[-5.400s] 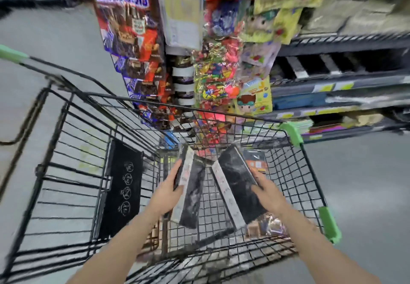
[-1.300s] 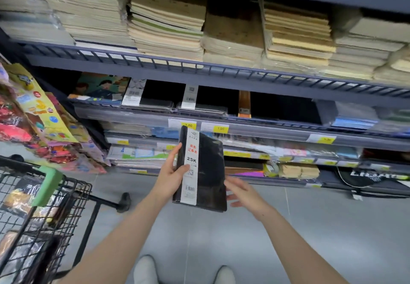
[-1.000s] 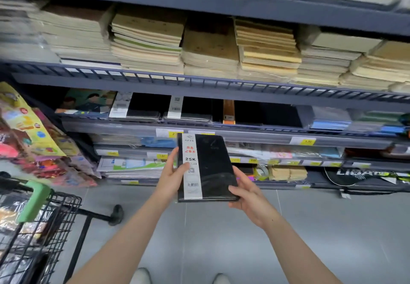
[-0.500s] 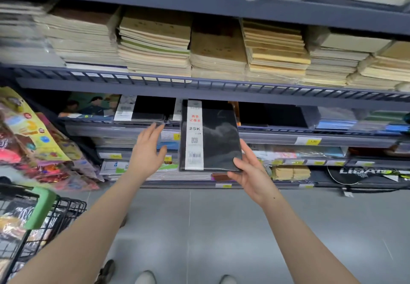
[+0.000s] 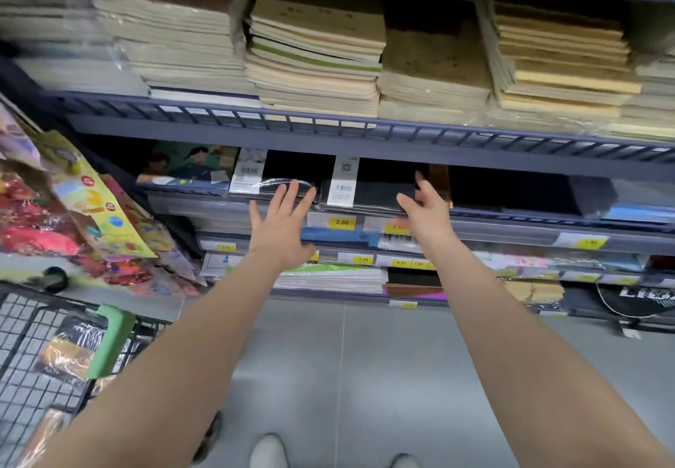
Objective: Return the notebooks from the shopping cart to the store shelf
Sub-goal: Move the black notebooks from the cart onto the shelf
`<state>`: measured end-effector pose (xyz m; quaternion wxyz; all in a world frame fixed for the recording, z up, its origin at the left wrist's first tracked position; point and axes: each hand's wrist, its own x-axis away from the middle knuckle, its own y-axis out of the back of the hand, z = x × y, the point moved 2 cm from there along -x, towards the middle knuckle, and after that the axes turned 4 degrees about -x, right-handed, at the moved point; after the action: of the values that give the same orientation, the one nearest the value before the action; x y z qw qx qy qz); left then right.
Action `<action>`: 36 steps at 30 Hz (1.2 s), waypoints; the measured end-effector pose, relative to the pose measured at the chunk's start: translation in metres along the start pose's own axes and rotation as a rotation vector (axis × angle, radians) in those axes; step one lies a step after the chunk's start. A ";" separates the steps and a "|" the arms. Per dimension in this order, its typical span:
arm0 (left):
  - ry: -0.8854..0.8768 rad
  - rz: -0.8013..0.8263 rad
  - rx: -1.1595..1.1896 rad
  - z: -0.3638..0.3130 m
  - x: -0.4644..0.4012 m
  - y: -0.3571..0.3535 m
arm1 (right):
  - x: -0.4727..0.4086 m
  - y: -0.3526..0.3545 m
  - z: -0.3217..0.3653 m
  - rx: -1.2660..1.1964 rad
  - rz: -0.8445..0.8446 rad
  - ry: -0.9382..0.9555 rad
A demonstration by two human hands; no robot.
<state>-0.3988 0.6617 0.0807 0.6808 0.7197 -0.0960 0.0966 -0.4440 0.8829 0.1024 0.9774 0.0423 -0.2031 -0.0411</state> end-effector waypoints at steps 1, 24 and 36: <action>0.003 0.002 0.000 0.000 0.000 -0.001 | -0.002 0.001 -0.003 0.121 -0.017 0.040; -0.188 -0.128 -0.208 -0.060 0.143 0.096 | 0.148 0.089 0.060 1.183 0.348 0.450; -0.106 -0.354 -0.065 -0.067 0.283 0.085 | 0.256 0.113 0.047 1.246 0.375 0.606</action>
<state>-0.1501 0.7225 0.2419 0.7040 0.7071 -0.0066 -0.0659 -0.2217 0.9668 0.2576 0.7756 0.5665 0.0875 0.2645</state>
